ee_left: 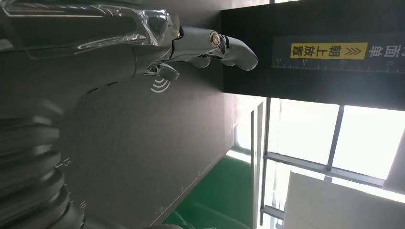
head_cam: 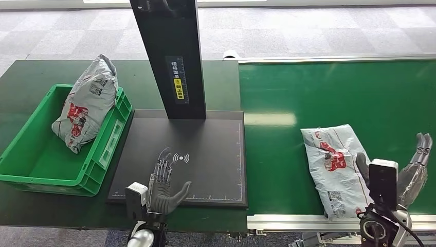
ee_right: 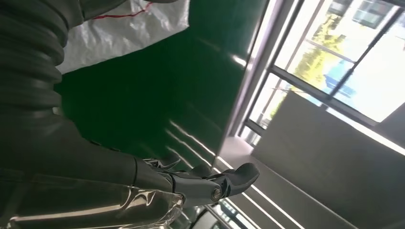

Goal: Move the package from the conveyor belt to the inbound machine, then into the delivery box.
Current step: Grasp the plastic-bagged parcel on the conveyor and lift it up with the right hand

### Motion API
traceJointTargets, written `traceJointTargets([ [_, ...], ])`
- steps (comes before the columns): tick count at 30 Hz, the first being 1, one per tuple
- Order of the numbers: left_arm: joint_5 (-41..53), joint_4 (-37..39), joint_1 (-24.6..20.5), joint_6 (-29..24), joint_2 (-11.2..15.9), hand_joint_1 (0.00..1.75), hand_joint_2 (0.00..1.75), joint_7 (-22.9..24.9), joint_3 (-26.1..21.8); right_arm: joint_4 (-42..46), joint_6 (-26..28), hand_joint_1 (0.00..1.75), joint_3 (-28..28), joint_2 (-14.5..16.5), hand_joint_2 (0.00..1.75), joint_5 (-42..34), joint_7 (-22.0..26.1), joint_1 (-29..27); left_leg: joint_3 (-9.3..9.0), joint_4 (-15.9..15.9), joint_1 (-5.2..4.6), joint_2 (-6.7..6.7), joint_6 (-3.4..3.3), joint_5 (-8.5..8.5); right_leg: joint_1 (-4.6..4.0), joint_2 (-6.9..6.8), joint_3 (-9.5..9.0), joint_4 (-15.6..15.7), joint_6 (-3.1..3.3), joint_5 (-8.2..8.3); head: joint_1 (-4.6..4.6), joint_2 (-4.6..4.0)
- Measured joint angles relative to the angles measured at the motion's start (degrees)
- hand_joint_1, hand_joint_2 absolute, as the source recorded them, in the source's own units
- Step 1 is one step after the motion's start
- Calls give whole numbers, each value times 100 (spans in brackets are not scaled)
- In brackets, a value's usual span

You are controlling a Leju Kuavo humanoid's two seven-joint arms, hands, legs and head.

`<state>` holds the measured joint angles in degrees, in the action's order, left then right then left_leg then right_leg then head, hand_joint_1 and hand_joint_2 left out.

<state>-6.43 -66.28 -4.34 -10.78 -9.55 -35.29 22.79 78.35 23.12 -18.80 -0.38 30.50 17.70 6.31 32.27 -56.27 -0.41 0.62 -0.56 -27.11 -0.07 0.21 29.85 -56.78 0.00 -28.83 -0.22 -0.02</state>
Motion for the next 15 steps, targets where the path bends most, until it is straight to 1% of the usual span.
traceJointTargets([
  [2,25,-38,27,3,-11,0,175,51,-3,-324,-589,0,-216,-162,175,205,-708,90,0,0,0,0,0,0,0,0,-1,0,0,0,-1,0],
  [4,50,-74,57,5,-14,0,175,97,-9,-793,-1176,0,-365,-351,175,438,-1205,188,3,0,0,1,-1,0,0,-2,-2,0,0,0,-2,0],
  [6,60,-111,84,-3,-13,0,175,133,-21,-1295,-1564,0,-435,-504,175,574,-1377,308,4,0,-1,1,-1,1,1,-1,-1,0,-1,1,-1,0],
  [8,69,-169,111,-43,-13,0,175,174,-32,-1798,-1809,0,-456,-618,175,669,-1459,493,4,0,-1,-1,-1,1,0,1,0,0,-1,3,1,0],
  [11,96,-286,157,-125,-14,0,175,239,-61,-2539,-2017,0,-455,-732,175,773,-1548,834,3,0,0,-1,-2,2,0,0,0,0,-1,4,0,0],
  [15,121,-439,244,-208,-15,0,175,317,-118,-3279,-2250,0,-374,-809,175,943,-1782,1221,3,0,1,-1,-2,3,-2,0,1,-1,-1,3,1,0],
])
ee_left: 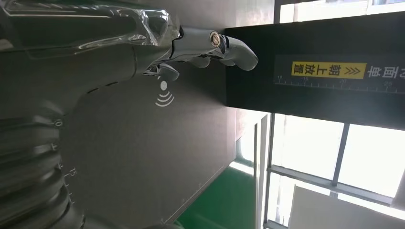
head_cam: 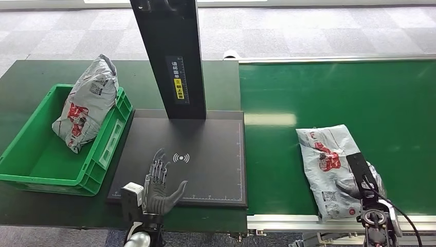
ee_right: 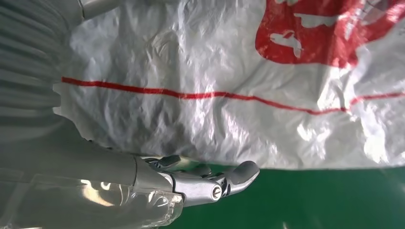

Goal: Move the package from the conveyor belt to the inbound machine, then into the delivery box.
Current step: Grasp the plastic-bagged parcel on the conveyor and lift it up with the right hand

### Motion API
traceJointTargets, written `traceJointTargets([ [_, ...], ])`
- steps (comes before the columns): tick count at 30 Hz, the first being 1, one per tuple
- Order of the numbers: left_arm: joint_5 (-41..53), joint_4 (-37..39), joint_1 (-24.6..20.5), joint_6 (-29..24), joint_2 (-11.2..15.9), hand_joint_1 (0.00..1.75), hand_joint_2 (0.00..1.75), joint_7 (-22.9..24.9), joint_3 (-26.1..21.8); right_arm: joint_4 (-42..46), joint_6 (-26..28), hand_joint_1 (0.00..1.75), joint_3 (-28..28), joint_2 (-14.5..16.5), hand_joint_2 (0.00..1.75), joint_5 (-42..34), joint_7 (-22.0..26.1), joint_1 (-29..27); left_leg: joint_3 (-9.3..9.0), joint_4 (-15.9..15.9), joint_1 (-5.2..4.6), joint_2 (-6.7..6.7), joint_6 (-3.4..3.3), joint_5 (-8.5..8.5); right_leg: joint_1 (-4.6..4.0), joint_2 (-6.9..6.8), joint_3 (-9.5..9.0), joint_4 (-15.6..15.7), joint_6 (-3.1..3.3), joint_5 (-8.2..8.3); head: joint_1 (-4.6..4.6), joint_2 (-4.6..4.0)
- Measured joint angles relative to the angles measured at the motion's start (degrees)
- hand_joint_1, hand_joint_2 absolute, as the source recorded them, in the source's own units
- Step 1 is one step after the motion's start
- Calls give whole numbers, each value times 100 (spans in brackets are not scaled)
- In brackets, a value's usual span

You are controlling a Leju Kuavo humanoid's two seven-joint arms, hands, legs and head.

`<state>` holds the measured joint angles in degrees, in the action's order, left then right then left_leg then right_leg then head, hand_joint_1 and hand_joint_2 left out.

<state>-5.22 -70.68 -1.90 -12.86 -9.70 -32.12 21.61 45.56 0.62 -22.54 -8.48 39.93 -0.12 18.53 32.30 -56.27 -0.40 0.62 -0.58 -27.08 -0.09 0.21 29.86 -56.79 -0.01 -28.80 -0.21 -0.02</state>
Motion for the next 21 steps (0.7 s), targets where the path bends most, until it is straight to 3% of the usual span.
traceJointTargets([
  [2,20,-71,35,-27,-1,0,175,50,-16,-329,-88,0,72,-43,175,131,-189,166,0,0,0,0,0,0,-1,0,1,0,0,0,0,0],
  [6,53,-146,76,-45,-14,0,175,127,-28,-869,-156,171,217,-138,175,356,-502,445,0,0,1,-1,0,0,-1,0,-1,0,0,-1,-1,0],
  [15,147,-346,239,-145,-35,0,175,169,-79,-1264,81,175,293,-175,175,413,-510,703,-7,-1,0,0,-2,1,0,0,-10,1,-2,1,-2,0],
  [21,513,-734,374,-403,8,0,175,157,-202,-915,642,175,464,36,175,365,191,667,-5,-1,-1,-4,-3,2,-5,6,-5,-1,0,4,-1,0],
])
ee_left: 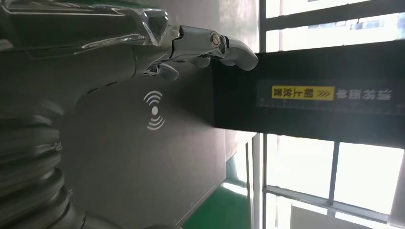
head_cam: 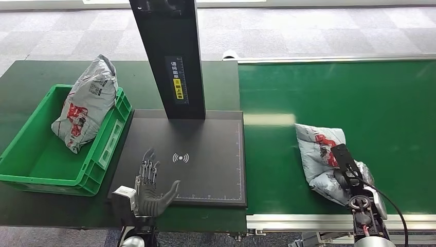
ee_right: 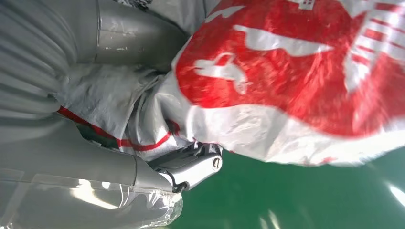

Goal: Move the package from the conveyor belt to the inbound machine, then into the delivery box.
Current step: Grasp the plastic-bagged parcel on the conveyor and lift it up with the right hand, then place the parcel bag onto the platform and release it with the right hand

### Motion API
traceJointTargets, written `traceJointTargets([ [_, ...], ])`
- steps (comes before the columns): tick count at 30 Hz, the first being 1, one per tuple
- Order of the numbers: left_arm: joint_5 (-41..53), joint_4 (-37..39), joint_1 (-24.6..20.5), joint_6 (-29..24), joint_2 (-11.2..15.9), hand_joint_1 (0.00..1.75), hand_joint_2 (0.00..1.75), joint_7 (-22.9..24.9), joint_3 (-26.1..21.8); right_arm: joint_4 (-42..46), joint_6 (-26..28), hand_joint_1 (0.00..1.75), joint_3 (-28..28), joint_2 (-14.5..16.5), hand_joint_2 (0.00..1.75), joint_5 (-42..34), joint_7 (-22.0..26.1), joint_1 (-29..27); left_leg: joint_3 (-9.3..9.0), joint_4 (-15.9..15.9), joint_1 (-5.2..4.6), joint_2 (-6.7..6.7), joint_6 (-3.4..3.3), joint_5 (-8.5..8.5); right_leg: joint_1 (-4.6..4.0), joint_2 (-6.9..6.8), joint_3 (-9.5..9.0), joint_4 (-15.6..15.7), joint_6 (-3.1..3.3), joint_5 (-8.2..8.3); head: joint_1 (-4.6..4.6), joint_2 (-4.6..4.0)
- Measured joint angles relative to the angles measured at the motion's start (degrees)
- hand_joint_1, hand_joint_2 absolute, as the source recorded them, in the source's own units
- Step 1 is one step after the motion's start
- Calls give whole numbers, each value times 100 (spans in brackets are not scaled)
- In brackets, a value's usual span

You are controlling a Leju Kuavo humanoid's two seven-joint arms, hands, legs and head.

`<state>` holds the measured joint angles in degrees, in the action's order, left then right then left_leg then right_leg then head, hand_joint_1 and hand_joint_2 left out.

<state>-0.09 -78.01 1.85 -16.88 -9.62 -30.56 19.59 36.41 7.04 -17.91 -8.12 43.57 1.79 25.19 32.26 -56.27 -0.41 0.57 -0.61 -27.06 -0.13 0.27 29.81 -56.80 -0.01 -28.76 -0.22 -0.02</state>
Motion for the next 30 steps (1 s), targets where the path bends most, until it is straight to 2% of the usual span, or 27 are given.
traceJointTargets([
  [3,217,-277,108,-71,33,0,175,-99,-153,769,509,175,225,228,175,-231,597,-222,4,1,1,6,1,1,-2,-7,6,-1,1,-2,1,0],
  [7,452,-606,184,-19,70,0,175,-286,-411,2264,1138,175,777,526,175,-480,1439,-688,13,6,4,7,2,1,-7,-11,16,-3,5,-5,1,0],
  [11,595,-813,106,52,76,0,175,-431,-598,3501,1578,175,1502,753,175,-295,2037,-1102,13,10,8,3,3,1,-8,-9,19,-3,7,-7,1,0],
  [15,647,-926,8,64,76,0,175,-494,-703,4133,1632,175,2050,884,175,-103,2155,-1316,13,11,7,5,4,3,-6,-12,15,-2,7,-7,-2,0],
  [21,671,-989,-227,28,74,0,175,-582,-811,4417,1456,175,2756,1009,175,213,2219,-1368,11,7,5,4,-1,8,-1,-10,14,-2,6,-3,-2,0],
  [28,671,-996,-297,27,73,0,175,-587,-868,4482,1411,175,2984,1051,175,224,2208,-1378,14,6,3,5,-2,8,0,-10,16,-2,6,-3,-1,0],
  [30,669,-996,-312,27,74,0,175,-606,-880,4481,1236,175,3024,1048,175,270,2174,-1372,14,6,4,5,-2,8,-1,-10,17,-2,6,-3,-2,0],
])
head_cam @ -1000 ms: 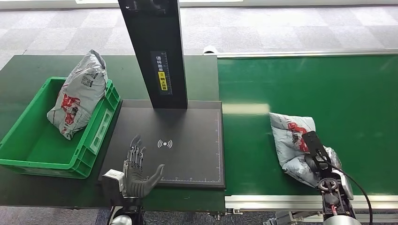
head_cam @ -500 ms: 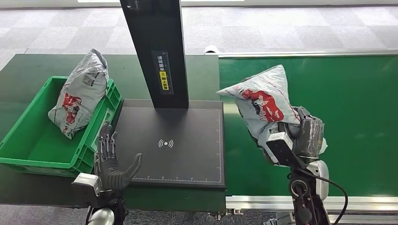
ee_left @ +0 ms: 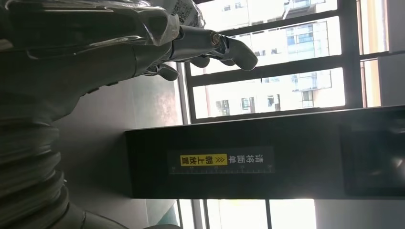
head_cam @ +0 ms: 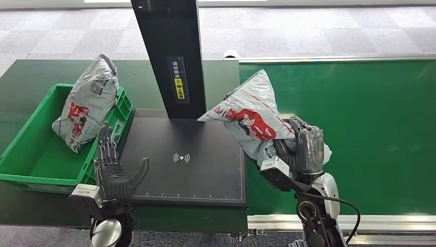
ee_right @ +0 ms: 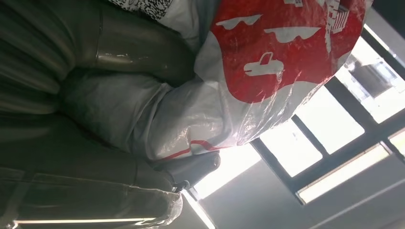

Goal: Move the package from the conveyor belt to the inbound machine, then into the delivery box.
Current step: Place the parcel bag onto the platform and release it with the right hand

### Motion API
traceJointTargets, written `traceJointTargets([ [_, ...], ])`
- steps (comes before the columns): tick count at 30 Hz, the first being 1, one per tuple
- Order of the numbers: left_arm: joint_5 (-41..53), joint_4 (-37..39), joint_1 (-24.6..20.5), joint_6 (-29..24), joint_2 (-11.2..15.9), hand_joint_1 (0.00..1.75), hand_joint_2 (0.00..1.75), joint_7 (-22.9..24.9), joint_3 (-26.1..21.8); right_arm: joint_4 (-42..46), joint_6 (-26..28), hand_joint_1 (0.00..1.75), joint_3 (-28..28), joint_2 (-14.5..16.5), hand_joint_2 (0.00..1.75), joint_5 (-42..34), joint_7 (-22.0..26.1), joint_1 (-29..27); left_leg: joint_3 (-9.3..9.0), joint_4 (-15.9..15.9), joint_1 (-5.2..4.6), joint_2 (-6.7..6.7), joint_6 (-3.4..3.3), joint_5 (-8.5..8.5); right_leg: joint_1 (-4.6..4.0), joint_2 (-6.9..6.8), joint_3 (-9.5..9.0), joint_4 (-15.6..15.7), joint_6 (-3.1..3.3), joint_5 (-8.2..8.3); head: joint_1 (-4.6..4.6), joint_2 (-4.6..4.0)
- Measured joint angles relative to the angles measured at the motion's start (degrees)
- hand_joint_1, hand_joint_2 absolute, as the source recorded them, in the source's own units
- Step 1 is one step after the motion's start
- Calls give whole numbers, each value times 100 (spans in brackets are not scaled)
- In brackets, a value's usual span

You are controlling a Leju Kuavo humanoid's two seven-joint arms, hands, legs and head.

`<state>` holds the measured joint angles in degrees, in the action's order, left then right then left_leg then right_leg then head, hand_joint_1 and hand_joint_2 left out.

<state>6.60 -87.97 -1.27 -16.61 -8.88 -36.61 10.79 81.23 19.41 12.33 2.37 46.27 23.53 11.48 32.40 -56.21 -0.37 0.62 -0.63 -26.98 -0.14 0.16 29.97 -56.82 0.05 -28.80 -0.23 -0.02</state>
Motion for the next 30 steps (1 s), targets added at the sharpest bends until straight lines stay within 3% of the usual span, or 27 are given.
traceJointTargets([
  [5,-103,0,-217,32,1,0,175,-26,-60,-169,-879,175,308,-22,175,186,-125,86,0,1,1,0,1,2,-4,-1,-1,-1,1,1,1,0],
  [9,-116,0,-382,94,0,0,175,24,-106,-532,-1188,175,507,-24,175,269,-286,272,0,1,3,0,3,5,-4,-1,-2,-2,1,1,-1,0],
  [10,-108,0,-412,108,-1,0,175,45,-108,-629,-1256,167,536,-24,175,275,-328,323,0,1,3,0,3,5,-4,-1,-2,-2,1,1,-1,0],
  [11,-100,0,-436,119,-4,0,175,64,-109,-721,-1325,143,556,-24,175,275,-366,369,0,1,3,0,3,5,-3,-1,-2,-2,1,1,-1,0],
  [13,-85,0,-477,142,-13,0,175,96,-112,-888,-1430,58,579,-24,175,278,-435,439,1,0,2,0,3,5,-2,-1,-1,-2,1,1,-1,0],
  [14,-77,1,-492,152,-19,0,175,105,-114,-969,-1457,28,585,-23,175,287,-474,469,2,0,1,0,3,5,-1,-1,0,-2,1,1,-1,0],
  [15,-69,1,-501,162,-25,0,175,114,-116,-1053,-1472,16,588,-23,175,302,-511,498,3,0,1,0,3,5,0,-1,0,-1,1,1,-1,0],
  [17,-61,3,-511,180,-37,0,175,120,-119,-1206,-1495,14,589,-24,175,335,-573,543,3,0,0,-1,2,4,0,-1,2,-1,1,1,-1,0],
  [19,-57,12,-526,201,-45,0,175,124,-120,-1322,-1533,0,580,-24,175,354,-601,559,3,-1,0,0,2,4,0,-1,2,0,1,1,-1,0],
  [30,-34,49,-564,282,-90,0,175,174,-118,-1566,-1649,0,512,29,175,141,-386,677,2,0,2,-1,3,5,-2,0,2,-1,1,2,-1,0],
])
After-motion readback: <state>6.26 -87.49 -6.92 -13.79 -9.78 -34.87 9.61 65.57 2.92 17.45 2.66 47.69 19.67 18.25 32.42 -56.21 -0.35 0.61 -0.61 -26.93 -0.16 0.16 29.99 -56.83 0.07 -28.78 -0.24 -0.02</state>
